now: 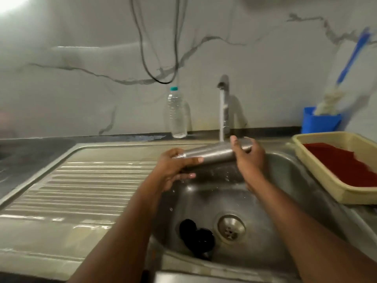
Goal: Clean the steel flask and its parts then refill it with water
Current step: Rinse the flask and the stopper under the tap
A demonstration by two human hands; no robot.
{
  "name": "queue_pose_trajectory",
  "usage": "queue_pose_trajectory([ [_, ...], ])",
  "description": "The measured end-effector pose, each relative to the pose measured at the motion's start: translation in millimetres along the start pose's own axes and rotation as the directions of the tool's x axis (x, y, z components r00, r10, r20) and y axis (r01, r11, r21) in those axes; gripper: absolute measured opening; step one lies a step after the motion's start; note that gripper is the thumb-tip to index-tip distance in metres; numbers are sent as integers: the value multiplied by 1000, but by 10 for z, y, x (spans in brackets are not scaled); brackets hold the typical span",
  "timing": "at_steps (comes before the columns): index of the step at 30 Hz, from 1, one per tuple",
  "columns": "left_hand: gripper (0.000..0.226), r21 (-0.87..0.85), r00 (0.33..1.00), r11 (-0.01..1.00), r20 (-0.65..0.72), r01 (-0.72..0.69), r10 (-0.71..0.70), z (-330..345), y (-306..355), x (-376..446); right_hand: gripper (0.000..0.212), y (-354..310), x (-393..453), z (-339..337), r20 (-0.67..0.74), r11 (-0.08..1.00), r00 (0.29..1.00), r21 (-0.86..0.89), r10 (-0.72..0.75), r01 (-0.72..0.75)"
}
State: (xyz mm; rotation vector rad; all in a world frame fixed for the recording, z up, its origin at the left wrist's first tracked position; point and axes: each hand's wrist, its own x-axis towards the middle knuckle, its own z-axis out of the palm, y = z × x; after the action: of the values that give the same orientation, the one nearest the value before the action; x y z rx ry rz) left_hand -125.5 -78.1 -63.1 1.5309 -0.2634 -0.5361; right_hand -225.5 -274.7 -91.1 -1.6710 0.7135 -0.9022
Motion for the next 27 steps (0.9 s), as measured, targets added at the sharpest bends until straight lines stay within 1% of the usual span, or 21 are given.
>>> queue_pose_trajectory([
  [2, 65, -5, 999, 1000, -36, -14, 14, -36, -8, -44, 51, 31, -2, 55, 19, 987, 994, -117, -110, 111],
  [3, 66, 3, 998, 1000, -59, -18, 19, -57, 0, -63, 49, 49, 4, 57, 78, 978, 989, -159, -127, 138],
  [4, 68, 15, 997, 1000, -67, -27, 28, -49, -6, -56, 54, 65, 10, 16, 150, 966, 982, -213, -119, 150],
  [5, 67, 22, 997, 999, -61, -40, 41, 5, -4, -57, 64, 61, 13, -68, 218, 939, 969, -296, -113, 176],
  [7, 65, 68, 994, 993, -61, -91, 96, 44, 11, -61, 81, 61, 25, -169, 331, 826, 930, -470, -162, 311],
  [8, 66, 107, 990, 987, -56, -122, 128, 107, 17, -46, 83, 82, 40, -207, 396, 758, 899, -524, -188, 389],
  [9, 66, 171, 985, 973, -54, -155, 166, 161, 8, -23, 82, 84, 25, -205, 466, 702, 862, -547, -198, 456],
  [11, 66, 316, 968, 923, -47, -218, 245, 238, -16, 7, 85, 73, -49, -135, 561, 675, 805, -518, -196, 525],
  [12, 72, 361, 960, 900, -41, -244, 276, 266, -40, 33, 88, 66, -89, -87, 575, 671, 790, -501, -214, 546],
  [14, 84, 363, 942, 882, -36, -300, 335, 352, -98, 97, 84, 103, -124, -45, 559, 671, 785, -476, -268, 569],
  [15, 87, 345, 933, 880, -34, -326, 358, 386, -121, 117, 79, 109, -148, -37, 544, 692, 791, -457, -279, 559],
  [17, 86, 284, 928, 893, -29, -350, 373, 463, -137, 145, 73, 122, -153, -44, 510, 751, 827, -444, -237, 489],
  [19, 78, 229, 926, 900, 21, -371, 377, 517, -153, 162, 78, 124, -150, -28, 477, 811, 860, -424, -179, 404],
  [21, 67, 209, 920, 896, 66, -392, 387, 561, -176, 173, 85, 136, -151, 7, 467, 873, 877, -373, -118, 316],
  [22, 66, 200, 916, 894, 77, -401, 394, 577, -197, 187, 85, 146, -158, 22, 470, 899, 877, -337, -98, 281],
  [23, 70, 194, 913, 892, 84, -409, 400, 589, -212, 197, 83, 155, -163, 32, 474, 918, 876, -300, -94, 261],
  [25, 77, 186, 910, 890, 101, -415, 403, 591, -224, 206, 79, 151, -179, 42, 481, 934, 870, -249, -109, 255],
  [27, 76, 162, 903, 890, 141, -426, 406, 580, -237, 225, 77, 132, -179, 6, 484, 946, 868, -217, -110, 241],
])
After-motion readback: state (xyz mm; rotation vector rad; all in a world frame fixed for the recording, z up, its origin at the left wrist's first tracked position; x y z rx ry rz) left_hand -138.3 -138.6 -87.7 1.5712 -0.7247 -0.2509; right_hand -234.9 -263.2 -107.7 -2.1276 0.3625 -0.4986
